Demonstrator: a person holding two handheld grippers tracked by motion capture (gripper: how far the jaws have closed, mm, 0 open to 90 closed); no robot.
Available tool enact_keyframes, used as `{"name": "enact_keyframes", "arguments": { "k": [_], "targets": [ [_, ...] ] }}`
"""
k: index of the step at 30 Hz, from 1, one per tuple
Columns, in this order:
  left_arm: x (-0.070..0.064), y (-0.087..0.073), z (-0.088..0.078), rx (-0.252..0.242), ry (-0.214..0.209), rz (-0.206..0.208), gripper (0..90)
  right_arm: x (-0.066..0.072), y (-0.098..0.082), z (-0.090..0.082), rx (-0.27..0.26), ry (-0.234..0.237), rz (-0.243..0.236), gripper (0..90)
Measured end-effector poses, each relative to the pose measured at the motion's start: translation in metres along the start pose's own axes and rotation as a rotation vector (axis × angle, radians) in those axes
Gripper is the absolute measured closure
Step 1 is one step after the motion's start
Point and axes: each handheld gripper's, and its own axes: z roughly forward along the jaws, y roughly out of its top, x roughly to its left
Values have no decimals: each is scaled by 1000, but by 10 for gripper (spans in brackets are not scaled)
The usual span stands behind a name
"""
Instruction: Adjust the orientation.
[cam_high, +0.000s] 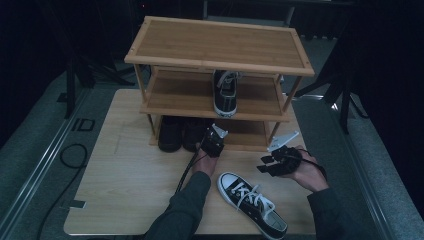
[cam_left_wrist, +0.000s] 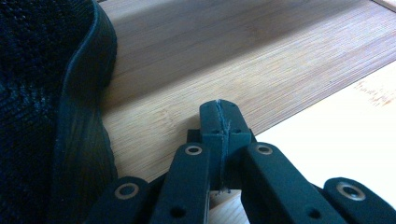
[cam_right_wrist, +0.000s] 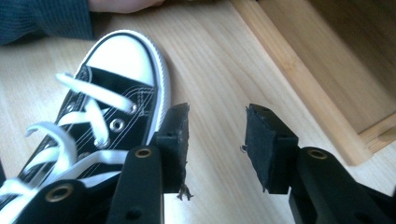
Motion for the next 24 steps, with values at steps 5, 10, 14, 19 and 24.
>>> {"name": "enact_keyframes", "arguments": {
  "k": [5, 10, 14, 19, 24],
  "targets": [
    [0, 0, 0, 0, 0, 0, 899, 13, -13, 1, -3, 18, -1, 589],
    [0, 0, 0, 0, 0, -1, 898, 23, -23, 1, 17, 30, -14, 587],
    [0, 0, 0, 0, 1, 1, 898, 33, -28, -2, 26, 46, -24, 587],
    [0, 0, 0, 0, 2, 2, 898, 46, -30, -4, 36, 71, -48, 586],
    [0, 0, 0, 0, 2, 0, 898, 55, -31, -10, 15, 93, -62, 589]
  ]
}}
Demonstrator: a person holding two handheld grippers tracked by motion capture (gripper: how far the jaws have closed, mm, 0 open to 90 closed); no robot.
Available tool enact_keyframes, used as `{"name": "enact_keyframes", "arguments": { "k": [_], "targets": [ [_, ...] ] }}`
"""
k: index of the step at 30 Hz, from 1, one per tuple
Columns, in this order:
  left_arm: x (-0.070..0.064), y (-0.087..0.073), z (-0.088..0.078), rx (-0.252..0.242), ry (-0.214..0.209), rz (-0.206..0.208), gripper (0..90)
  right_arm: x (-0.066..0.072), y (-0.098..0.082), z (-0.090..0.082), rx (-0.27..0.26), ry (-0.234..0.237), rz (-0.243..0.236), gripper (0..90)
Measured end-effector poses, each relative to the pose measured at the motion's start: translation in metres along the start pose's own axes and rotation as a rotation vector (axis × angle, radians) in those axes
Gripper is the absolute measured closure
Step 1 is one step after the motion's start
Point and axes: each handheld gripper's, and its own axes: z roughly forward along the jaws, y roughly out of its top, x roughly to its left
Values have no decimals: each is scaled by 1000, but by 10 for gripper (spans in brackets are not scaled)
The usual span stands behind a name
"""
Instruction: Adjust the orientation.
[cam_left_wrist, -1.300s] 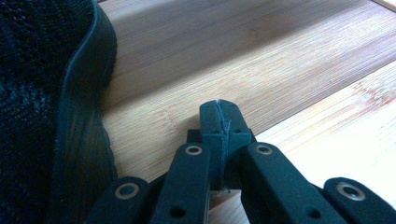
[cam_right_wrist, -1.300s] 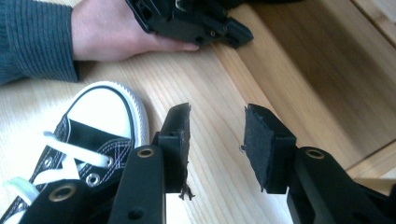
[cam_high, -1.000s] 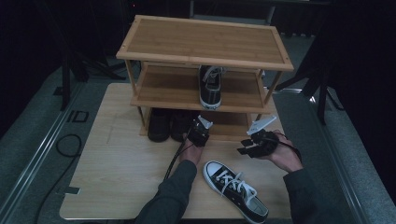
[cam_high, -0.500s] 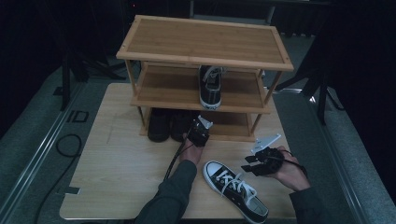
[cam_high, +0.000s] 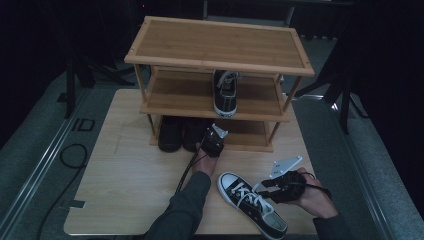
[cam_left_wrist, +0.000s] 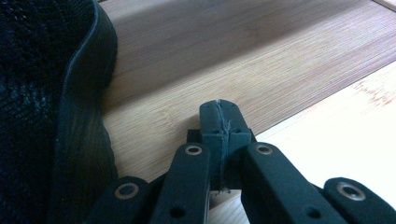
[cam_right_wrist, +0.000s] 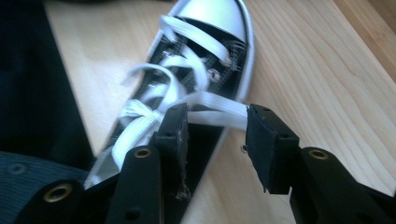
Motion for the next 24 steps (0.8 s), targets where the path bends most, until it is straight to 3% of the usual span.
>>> {"name": "enact_keyframes", "arguments": {
  "k": [12, 16, 24],
  "targets": [
    [0, 0, 0, 0, 1, -1, 898, 12, -7, -13, -8, 42, -18, 565],
    [0, 0, 0, 0, 2, -2, 898, 15, -9, -11, 25, 16, -24, 572],
    [0, 0, 0, 0, 0, -3, 898, 21, -11, -12, 38, 26, -29, 574]
  ]
}}
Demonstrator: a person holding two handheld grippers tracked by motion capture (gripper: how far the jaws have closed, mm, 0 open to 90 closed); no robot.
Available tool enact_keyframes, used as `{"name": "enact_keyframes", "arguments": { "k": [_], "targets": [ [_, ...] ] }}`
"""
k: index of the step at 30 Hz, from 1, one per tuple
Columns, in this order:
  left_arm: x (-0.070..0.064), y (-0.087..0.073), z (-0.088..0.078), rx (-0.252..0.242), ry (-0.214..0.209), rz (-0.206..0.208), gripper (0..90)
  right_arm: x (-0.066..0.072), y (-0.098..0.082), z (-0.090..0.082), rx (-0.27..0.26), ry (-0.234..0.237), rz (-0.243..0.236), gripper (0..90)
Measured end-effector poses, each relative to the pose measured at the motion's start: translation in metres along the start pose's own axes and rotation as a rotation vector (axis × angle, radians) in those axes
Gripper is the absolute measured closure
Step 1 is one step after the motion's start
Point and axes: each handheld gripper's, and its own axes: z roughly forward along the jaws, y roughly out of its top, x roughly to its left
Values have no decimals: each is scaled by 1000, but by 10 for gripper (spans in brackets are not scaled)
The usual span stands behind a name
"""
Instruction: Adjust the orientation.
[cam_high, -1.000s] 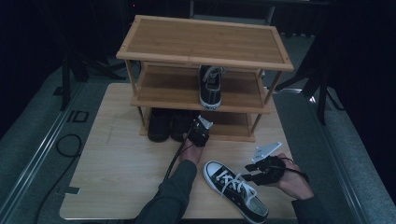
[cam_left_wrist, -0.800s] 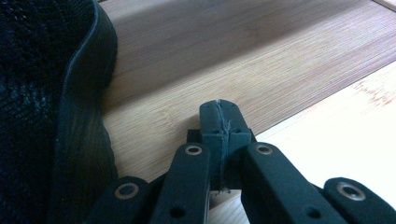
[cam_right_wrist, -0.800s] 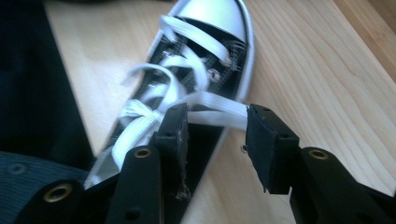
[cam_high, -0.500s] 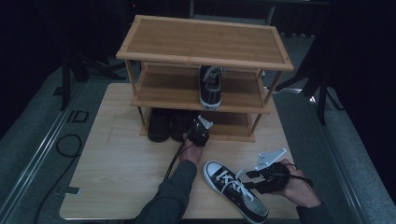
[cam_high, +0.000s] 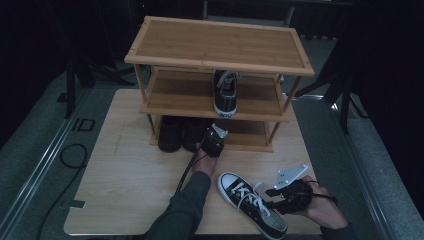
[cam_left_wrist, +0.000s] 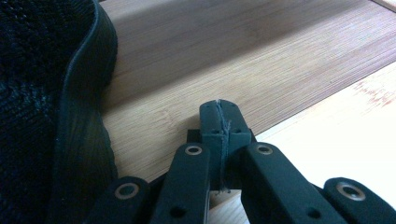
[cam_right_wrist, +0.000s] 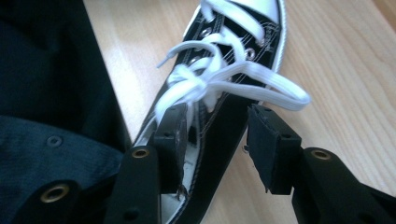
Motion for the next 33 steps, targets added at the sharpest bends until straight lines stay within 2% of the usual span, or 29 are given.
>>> {"name": "enact_keyframes", "arguments": {
  "k": [3, 7, 9, 13, 15, 18, 20, 22, 24, 27, 33],
  "targets": [
    [0, 0, 0, 0, 0, 0, 898, 3, 0, 3, 25, 6, -7, 571],
    [0, 0, 0, 0, 0, 0, 898, 4, -1, 10, 56, -15, -14, 566],
    [0, 0, 0, 2, 0, -1, 898, 4, 1, 20, 83, -32, -7, 589],
    [0, 0, 0, 2, -1, -2, 898, 2, 5, 30, 96, -71, -11, 623],
    [0, 0, 0, 2, -1, -1, 898, 1, 7, 34, 102, -75, -21, 650],
    [0, 0, 0, 3, -1, -1, 898, -1, 6, 35, 97, -49, -25, 748],
    [0, 0, 0, 2, -1, -2, 898, -2, 5, 34, 92, -44, -25, 776],
    [0, 0, 0, 3, -1, -2, 898, -5, 3, 31, 90, -69, -23, 849],
    [0, 0, 0, 2, 1, -2, 898, -8, 1, 28, 83, -103, -21, 856],
    [0, 0, 0, 2, 0, -2, 898, -15, 1, 27, 80, -123, -6, 855],
    [0, 0, 0, 3, -1, -3, 898, -26, 5, 25, 61, -124, -26, 853]
  ]
}}
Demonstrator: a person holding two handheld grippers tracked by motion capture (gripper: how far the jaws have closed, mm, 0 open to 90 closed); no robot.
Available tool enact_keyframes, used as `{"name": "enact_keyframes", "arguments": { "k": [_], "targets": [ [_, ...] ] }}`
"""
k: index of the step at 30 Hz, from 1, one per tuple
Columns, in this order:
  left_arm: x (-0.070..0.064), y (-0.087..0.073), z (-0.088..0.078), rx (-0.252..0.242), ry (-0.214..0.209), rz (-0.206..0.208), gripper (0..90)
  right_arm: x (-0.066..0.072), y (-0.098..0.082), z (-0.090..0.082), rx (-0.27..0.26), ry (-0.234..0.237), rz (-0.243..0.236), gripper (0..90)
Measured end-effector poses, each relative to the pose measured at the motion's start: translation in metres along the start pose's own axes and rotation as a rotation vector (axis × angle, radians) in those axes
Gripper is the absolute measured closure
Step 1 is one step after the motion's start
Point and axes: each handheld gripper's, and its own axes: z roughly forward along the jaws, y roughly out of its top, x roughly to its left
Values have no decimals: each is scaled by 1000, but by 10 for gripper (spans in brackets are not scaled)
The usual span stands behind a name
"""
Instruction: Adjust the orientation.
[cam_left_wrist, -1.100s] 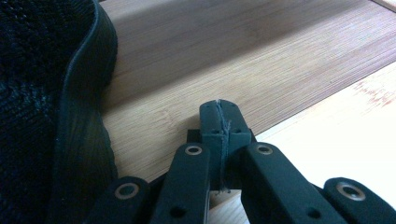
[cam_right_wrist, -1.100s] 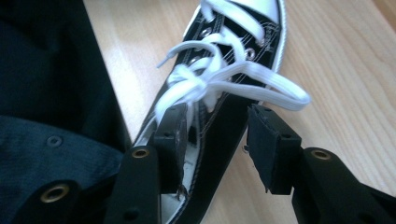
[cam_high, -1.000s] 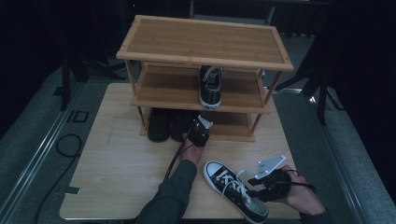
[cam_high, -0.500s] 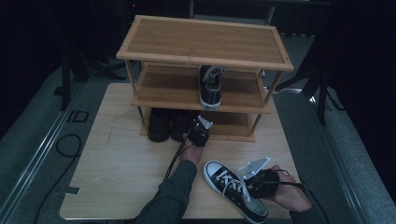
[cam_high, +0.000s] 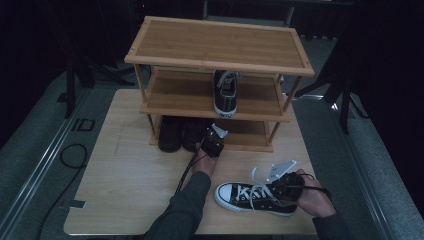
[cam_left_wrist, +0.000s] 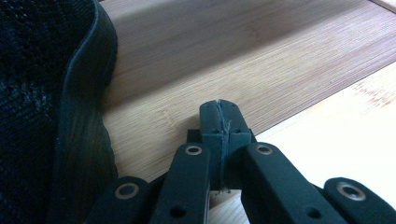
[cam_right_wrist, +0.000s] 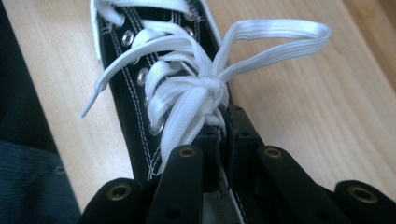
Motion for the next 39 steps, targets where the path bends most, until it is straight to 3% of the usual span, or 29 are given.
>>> {"name": "enact_keyframes", "arguments": {
  "k": [3, 8, 17, 18, 20, 22, 29, 37, 39],
  "targets": [
    [0, 0, 0, 0, -1, 0, 898, -6, 1, -1, -8, -8, -4, 854],
    [0, 0, 0, 0, -1, 1, 898, -20, -5, -2, -32, -41, 43, 861],
    [0, 0, 0, 1, 0, 1, 899, -43, -17, -4, -77, -114, 185, 869],
    [0, 0, 0, 1, 0, 1, 898, -47, -18, -3, -87, -142, 235, 869],
    [0, 0, 0, 1, 0, 1, 898, -50, -19, -2, -87, -138, 257, 869],
    [0, 0, 0, 1, 0, 1, 898, -50, -19, -2, -87, -133, 259, 868],
    [0, 0, 0, -3, 2, 2, 898, -53, -21, 1, -49, -116, 193, 823],
    [0, 0, 0, -1, -1, 2, 898, -62, -23, 9, -14, -68, 188, 767],
    [0, 0, 0, -1, 0, 2, 898, -62, -22, 12, -7, -63, 183, 805]
  ]
}}
